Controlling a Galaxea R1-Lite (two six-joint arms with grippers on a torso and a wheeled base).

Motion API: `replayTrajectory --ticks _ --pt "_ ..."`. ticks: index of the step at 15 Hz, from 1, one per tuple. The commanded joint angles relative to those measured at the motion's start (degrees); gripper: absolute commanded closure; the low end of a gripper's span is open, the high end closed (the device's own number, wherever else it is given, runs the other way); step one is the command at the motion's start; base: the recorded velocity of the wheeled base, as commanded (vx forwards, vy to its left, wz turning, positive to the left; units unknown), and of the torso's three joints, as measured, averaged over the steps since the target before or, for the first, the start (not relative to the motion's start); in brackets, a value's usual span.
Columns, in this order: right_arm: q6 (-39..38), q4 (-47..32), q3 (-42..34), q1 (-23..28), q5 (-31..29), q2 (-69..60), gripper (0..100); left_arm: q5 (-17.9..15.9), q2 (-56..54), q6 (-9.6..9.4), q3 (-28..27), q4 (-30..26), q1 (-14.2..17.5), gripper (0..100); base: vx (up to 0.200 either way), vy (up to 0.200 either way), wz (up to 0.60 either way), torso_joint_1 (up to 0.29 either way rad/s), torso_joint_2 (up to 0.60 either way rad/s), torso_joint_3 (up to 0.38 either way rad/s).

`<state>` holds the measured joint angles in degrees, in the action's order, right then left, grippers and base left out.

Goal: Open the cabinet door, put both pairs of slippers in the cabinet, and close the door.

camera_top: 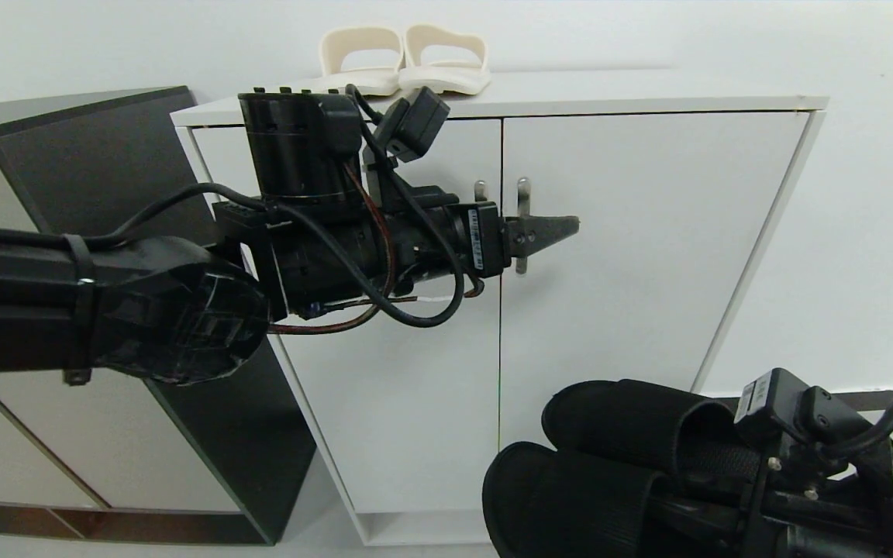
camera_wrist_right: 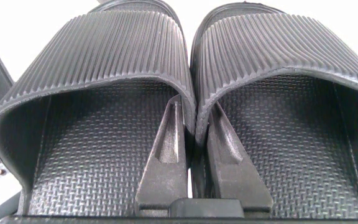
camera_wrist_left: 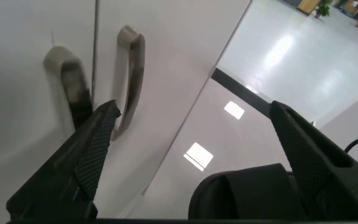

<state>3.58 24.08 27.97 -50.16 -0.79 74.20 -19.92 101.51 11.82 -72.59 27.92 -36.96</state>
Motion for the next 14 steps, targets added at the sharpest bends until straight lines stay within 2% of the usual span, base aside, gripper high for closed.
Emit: replayTrajectory --ticks 1,9,10,14 --pt "0.0 0.0 0.0 0.0 0.0 0.1 100 0.1 1.4 0.04 -1.1 0.0 0.4 0 0.000 0.000 0.00 0.000 0.00 0.000" --pt "0.0 -0.1 0.0 0.0 0.0 0.2 100 0.0 5.0 0.04 -4.1 0.0 0.1 0 0.000 0.000 0.00 0.000 0.00 0.000" --pt "0.0 -0.1 0.0 -0.1 0.1 0.3 100 0.0 5.0 0.04 -4.3 0.1 0.1 100 0.000 0.000 0.00 0.000 0.00 0.000" --pt "-0.1 -0.1 -0.3 0.0 1.3 0.2 100 0.0 4.5 0.22 -4.3 0.2 0.2 100 0.000 0.000 0.00 0.000 0.00 0.000"
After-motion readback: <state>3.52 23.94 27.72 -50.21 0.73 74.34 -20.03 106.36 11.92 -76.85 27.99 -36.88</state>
